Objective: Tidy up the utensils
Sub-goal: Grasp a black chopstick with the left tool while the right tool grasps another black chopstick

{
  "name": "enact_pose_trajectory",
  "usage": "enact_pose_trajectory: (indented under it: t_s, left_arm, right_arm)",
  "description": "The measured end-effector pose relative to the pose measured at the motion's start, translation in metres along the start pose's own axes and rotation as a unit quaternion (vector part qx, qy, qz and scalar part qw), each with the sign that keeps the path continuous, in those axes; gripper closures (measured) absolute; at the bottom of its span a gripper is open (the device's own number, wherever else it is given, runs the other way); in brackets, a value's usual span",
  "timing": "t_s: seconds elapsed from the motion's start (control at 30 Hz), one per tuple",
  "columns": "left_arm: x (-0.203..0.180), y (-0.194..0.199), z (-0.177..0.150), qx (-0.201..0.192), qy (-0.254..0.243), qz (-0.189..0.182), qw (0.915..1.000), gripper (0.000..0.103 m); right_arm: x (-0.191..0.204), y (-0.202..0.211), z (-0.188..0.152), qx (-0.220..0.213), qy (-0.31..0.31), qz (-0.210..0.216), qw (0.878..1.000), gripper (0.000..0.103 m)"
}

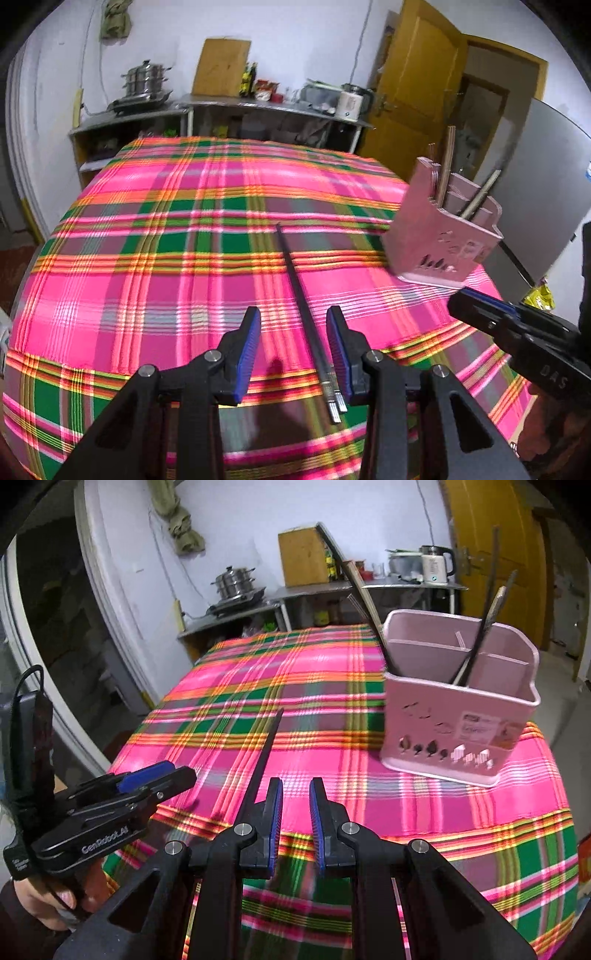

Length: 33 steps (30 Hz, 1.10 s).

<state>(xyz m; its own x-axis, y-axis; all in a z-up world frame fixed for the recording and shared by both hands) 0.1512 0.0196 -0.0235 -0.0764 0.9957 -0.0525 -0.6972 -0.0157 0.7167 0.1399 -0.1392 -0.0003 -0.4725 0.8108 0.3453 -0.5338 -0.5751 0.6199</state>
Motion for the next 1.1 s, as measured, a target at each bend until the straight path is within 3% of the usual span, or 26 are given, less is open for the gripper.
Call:
enact_pose_trajectory:
  t_s: [0.23,0.63,1.1]
  left_arm:
    - [0.016,-0.039,-0.006,0.041,0.021,0.004,0.9989,0.064]
    - [-0.015,-0.075,0.0,0.061,-0.004,-0.009,0.9981,0.06]
    - [-0.019,-0.081,-0.003,0.044,-0.026,0.053,0.9973,0.052]
  right_arm:
    - [0.002,-0.025,-0.006,0.024,0.0,0.006,1.0,0.088]
    - [-0.009,-0.039,-0.009,0.038,-0.012,0.007,0.999,0.088]
    - [-0.022,-0.036,-0.009,0.034,-0.026,0.015,0.999,0.088]
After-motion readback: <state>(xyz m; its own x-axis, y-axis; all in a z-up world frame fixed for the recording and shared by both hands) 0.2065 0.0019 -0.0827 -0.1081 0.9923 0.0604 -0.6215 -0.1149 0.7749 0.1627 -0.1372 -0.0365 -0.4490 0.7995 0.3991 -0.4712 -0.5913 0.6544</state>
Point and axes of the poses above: each gripper's, at about its wrist camera, not at the fingertips, and y roughly against the way its jaws point, x to its left, z to its top, the point moved 5 cm from there along -y, roughly the way its jaws point, and after that the axes turned 14 degrees about z, right-handed, at the moved point
